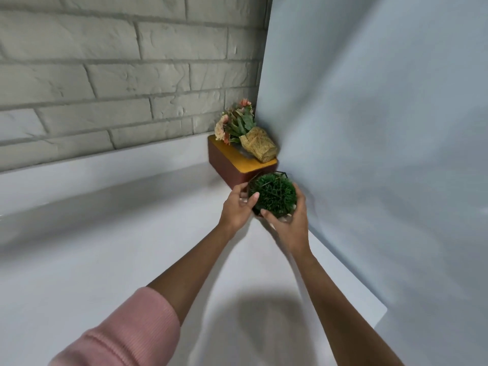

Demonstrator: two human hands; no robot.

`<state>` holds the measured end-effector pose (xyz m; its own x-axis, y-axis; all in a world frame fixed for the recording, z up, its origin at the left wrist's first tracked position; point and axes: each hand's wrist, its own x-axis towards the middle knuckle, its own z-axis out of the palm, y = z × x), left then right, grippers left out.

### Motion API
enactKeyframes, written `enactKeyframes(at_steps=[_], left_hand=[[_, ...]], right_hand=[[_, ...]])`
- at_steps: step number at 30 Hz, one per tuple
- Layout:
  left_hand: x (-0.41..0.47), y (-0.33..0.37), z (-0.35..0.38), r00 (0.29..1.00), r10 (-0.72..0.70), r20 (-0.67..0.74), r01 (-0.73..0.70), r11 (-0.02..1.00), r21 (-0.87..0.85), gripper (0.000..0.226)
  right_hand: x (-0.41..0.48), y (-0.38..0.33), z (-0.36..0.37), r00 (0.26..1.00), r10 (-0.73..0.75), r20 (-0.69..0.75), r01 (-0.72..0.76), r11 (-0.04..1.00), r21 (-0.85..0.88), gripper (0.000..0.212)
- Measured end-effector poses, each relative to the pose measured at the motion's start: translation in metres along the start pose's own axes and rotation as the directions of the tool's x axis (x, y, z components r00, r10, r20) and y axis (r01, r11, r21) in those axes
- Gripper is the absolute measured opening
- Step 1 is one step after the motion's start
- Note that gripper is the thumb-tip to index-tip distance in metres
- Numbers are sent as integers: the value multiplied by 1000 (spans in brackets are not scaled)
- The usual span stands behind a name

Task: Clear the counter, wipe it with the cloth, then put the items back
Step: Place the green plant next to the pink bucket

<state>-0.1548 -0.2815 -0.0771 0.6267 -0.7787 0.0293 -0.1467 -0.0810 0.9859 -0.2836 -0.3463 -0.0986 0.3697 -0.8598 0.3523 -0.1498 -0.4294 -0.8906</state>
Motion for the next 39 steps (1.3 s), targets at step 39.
enactKeyframes(at_steps=[39], left_hand=[[-209,-103,-538,828,-76,-555,41,996,-74,106]], right_hand=[[-198,-256,458,571,-183,800,-116,947,299,77]])
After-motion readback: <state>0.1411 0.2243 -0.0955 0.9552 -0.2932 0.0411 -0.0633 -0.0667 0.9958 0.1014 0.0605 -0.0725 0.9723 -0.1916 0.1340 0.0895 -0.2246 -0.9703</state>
